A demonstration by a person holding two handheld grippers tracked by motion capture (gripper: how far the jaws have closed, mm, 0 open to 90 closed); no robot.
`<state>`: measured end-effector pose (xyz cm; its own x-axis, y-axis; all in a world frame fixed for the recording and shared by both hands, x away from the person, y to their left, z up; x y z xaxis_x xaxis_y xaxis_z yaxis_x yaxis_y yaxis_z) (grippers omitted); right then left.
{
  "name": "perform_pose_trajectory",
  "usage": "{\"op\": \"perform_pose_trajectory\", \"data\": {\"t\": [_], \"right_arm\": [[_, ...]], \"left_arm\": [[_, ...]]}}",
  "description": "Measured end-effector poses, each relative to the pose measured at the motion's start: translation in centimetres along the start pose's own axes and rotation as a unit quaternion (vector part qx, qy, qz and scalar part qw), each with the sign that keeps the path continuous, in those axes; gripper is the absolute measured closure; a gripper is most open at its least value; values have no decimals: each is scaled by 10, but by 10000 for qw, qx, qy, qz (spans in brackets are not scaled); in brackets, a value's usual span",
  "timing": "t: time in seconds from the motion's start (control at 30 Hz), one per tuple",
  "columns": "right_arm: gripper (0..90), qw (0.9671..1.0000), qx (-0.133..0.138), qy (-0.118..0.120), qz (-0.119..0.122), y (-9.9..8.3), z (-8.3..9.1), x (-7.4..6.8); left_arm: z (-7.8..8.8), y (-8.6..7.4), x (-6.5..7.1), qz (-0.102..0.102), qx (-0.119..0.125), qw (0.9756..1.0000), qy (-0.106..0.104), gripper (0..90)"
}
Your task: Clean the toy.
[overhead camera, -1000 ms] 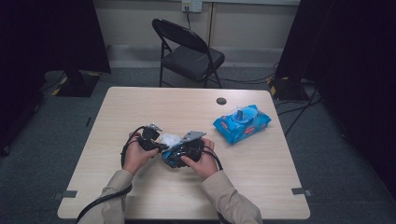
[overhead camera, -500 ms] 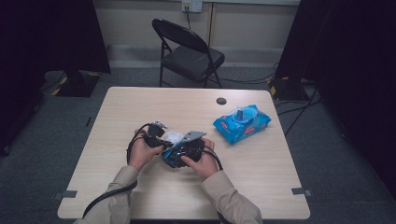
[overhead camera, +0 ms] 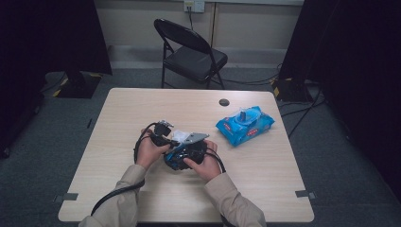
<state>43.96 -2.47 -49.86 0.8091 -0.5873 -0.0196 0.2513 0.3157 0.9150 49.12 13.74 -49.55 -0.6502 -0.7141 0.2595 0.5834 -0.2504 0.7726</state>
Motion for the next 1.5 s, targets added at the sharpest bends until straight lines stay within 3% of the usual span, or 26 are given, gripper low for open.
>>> {"op": "perform_pose_trajectory", "data": {"t": [0.43, 0.87, 1.03, 1.1, 1.5], "right_arm": [[67, 10000, 20, -13, -1, 0, 0, 2], [67, 10000, 28, -17, -15, -1, 1, 3], [68, 10000, 48, -18, -19, -1, 1, 3], [68, 10000, 50, -15, -14, -1, 1, 3], [68, 10000, 60, -15, -3, -1, 1, 3]], "left_arm": [[-14, 11, -2, 77, -46, 9999, -61, 847], [-25, 17, 1, 3, 48, 10000, 26, 848], [-31, 22, 4, -163, 62, 9998, 97, 847], [-32, 23, 4, -181, 115, 9996, 208, 846], [-21, 28, 5, -269, 211, 9991, 265, 846]]}}
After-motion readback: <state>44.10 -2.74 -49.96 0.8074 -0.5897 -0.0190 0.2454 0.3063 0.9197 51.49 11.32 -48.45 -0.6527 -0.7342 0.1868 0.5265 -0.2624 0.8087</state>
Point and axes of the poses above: each handheld gripper's, and its own axes: z roughly backward along the jaws, y roughly out of its top, x roughly to its right, the point moved 1 cm from there along -z, roughly forward along the jaws, and after that the axes turned 14 degrees about x, right-handed, at the moved point
